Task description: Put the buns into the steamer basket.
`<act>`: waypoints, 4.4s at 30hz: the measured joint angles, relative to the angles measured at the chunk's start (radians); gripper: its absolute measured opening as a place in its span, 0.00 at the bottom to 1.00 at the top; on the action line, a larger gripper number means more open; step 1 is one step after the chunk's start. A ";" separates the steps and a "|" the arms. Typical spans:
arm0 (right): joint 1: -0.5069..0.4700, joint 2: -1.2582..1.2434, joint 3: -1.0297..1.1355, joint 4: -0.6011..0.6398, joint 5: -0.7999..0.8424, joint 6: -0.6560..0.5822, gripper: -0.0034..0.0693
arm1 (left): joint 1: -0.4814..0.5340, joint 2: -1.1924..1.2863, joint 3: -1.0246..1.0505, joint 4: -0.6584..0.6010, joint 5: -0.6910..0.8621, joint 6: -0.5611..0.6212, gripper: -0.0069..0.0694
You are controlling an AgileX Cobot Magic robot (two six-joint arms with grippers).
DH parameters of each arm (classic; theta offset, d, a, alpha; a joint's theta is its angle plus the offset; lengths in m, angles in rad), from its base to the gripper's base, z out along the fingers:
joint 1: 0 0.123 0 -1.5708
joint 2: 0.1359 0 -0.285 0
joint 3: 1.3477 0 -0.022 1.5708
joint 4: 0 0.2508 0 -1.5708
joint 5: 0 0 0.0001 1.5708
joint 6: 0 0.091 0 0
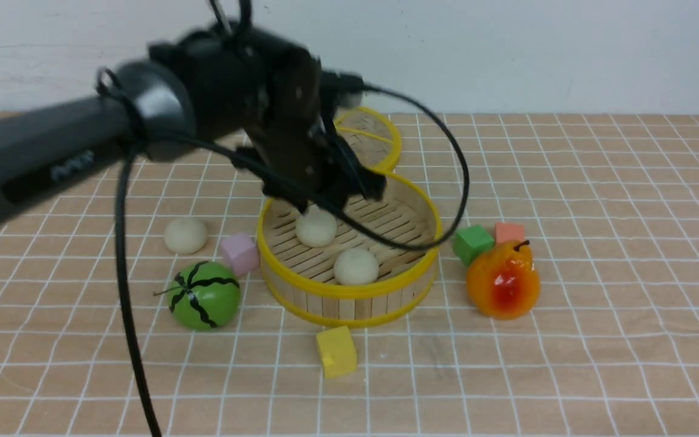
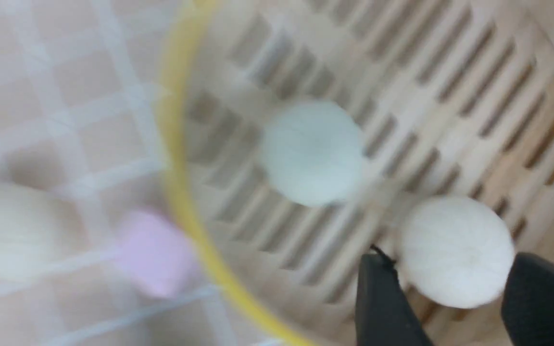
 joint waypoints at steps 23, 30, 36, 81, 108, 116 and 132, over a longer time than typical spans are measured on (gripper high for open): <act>0.000 0.000 0.000 0.000 0.000 0.000 0.38 | 0.425 0.219 -0.071 -0.179 0.011 0.053 0.54; 0.000 0.000 0.000 0.000 0.000 0.000 0.38 | 0.425 0.288 -0.071 -0.188 -0.063 0.055 0.43; 0.000 0.000 0.000 0.000 0.000 0.000 0.38 | 0.425 0.263 -0.072 -0.195 -0.034 0.067 0.08; 0.000 0.000 0.000 0.000 0.000 0.000 0.38 | 0.070 -0.159 -0.251 -0.125 0.067 0.033 0.78; 0.000 0.000 0.000 0.000 0.000 0.000 0.38 | 0.072 -1.284 0.963 -0.124 0.121 -0.227 0.07; 0.000 0.000 0.000 0.000 0.000 0.000 0.38 | 0.072 -1.358 1.131 -0.092 0.095 -0.285 0.07; 0.000 0.000 0.000 0.000 0.000 0.000 0.38 | 0.096 -1.471 1.252 0.032 -0.353 -0.238 0.07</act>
